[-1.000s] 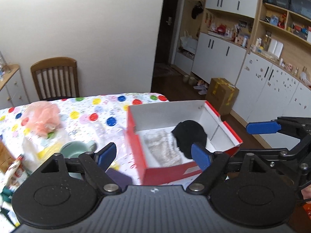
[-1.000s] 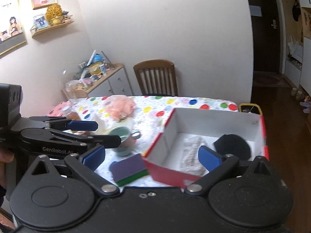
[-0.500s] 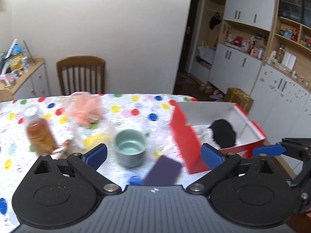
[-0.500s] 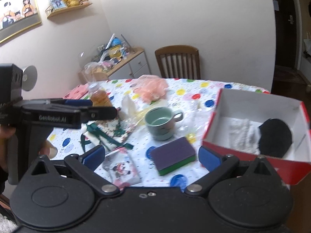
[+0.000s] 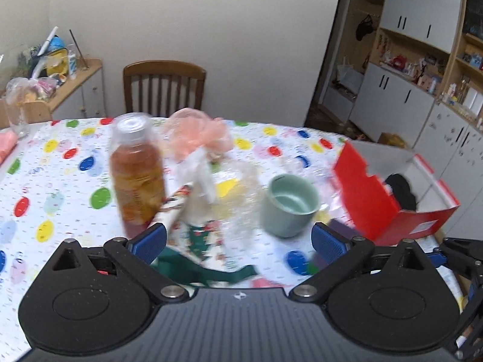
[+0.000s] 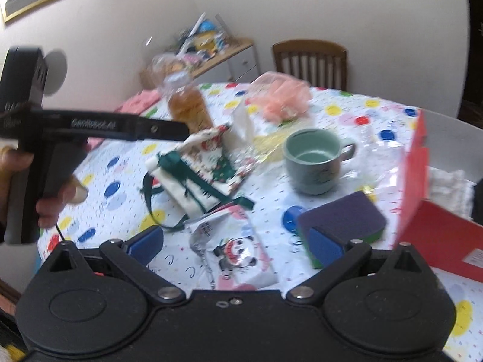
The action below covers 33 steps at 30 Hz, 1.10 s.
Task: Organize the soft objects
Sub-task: 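Withdraw both grippers from the box back toward the table items, then grasp the panda snack bag with the right gripper while the left gripper grasps the Christmas tote bag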
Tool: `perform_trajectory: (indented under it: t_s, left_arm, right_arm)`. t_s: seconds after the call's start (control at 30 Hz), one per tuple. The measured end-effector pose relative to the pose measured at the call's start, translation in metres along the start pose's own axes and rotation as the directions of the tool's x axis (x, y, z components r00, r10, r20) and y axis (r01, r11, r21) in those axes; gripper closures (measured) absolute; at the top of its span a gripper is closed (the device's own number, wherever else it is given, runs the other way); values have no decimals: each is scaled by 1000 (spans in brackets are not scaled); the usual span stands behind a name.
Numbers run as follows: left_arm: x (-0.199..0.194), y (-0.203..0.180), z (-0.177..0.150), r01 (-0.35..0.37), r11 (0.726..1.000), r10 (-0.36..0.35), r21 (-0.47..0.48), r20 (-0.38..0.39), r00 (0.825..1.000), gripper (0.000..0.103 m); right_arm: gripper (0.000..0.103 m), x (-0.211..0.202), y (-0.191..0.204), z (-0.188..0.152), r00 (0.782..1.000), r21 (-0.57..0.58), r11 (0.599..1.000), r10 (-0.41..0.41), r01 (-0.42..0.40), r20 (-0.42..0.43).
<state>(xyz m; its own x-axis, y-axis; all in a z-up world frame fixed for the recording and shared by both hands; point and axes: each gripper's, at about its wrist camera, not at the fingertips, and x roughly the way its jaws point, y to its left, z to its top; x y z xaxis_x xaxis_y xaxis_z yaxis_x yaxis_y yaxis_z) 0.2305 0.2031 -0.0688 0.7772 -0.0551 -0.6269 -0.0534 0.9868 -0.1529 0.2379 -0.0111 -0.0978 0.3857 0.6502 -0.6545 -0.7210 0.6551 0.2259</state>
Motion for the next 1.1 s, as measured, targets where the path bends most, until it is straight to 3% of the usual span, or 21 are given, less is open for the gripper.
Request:
perform_trajectory:
  t_s: [0.13,0.4,0.9,1.1]
  left_arm:
    - [9,19,-6,-32,999,32,35,0,999,0]
    - [45,54,-11,-80,995,85,65,-73,994,0]
    - [112,75,-24,-16,1000,16,5,-260,965,1]
    - [116,73,-30,-7,1000,7,2,-278,960,24]
  right_arm:
    - [1,28,14,-2,999,-64,998,11,-14,-50]
    - [1,84,29,-10,988,-213,977,-18,-16,-156]
    - [1,131,16,-14,969,-222,975,-47,-8,-241]
    - [5,137,21,-17,968,-235,972,-54,-5,-246]
